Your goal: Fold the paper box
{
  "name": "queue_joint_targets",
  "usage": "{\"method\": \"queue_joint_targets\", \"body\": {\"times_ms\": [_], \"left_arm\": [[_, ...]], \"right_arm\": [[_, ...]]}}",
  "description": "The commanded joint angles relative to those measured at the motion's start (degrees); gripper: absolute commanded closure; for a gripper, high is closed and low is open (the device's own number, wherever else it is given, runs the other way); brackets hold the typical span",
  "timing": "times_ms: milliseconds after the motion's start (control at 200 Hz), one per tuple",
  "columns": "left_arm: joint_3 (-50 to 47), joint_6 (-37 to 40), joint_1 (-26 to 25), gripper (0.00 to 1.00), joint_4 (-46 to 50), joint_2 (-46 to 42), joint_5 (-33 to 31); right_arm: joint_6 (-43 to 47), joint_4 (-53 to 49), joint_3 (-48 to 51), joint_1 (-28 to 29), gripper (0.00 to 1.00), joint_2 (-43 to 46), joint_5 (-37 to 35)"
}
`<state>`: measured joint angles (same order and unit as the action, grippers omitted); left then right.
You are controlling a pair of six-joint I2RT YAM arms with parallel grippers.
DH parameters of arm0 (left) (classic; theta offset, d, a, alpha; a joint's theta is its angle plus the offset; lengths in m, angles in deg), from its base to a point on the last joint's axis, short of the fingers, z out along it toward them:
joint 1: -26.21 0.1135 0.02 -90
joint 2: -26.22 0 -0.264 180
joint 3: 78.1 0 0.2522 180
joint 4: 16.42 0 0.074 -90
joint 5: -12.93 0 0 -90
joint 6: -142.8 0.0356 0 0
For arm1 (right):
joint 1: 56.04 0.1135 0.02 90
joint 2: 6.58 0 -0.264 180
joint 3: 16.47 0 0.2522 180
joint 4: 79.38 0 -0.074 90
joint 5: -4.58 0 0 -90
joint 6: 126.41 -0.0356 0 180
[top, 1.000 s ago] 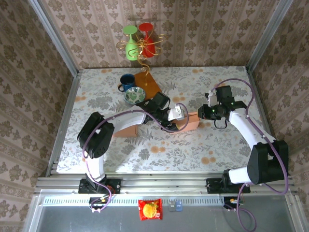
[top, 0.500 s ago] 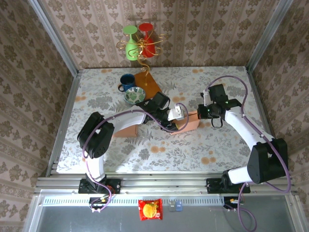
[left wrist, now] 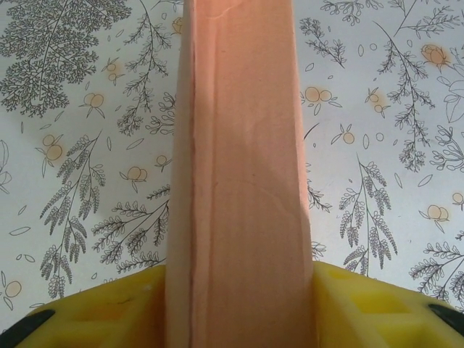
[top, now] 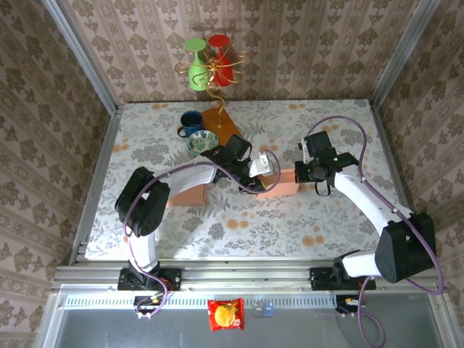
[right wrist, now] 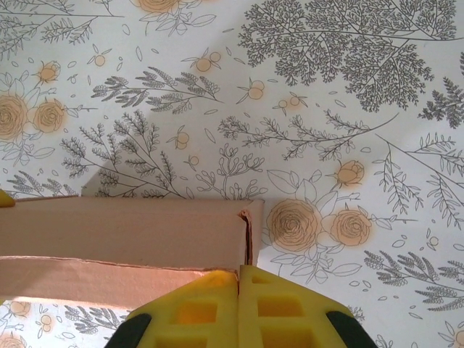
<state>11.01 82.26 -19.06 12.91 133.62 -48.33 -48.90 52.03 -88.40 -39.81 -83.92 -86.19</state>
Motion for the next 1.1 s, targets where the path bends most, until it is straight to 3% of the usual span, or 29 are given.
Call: {"method": "queue_joint_targets", "body": {"times_ms": [0,325,525,645,760,830,945,1090], "left_arm": [[-0.37,-1.83,0.08,0.49,-0.99,-1.62,1.35],[-7.83,-11.57,0.26,0.44,-8.79,-10.36,-0.45],[-13.05,-23.86,1.45,0.51,-15.02,-16.87,-2.23],[-10.80,-35.51,2.23,0.67,-8.03,-17.45,-6.84],[-6.44,-44.89,3.82,0.80,0.43,-14.54,-3.56],[-7.20,-48.33,3.06,0.81,-0.68,-15.18,-3.03],[-8.33,-53.30,1.15,0.75,-1.46,-16.93,-9.08],[-5.39,-55.58,0.84,0.79,1.13,-13.69,-11.44]], "right_arm": [[-3.15,-0.25,1.76,1.19,1.00,1.25,-3.07],[-6.89,0.11,1.52,2.79,1.00,0.70,-5.15],[-8.04,-0.64,0.41,3.68,1.00,0.17,-7.34],[-9.56,-1.27,0.05,3.81,1.00,0.00,-8.23],[-10.58,-1.91,-0.41,4.11,1.00,-0.23,-8.61],[-11.15,-2.52,-0.80,4.32,1.00,-0.52,-8.78],[-11.93,-3.06,-1.08,4.51,1.00,-0.55,-9.07],[-12.72,-3.68,-1.17,4.66,1.00,-0.62,-9.24]]}}
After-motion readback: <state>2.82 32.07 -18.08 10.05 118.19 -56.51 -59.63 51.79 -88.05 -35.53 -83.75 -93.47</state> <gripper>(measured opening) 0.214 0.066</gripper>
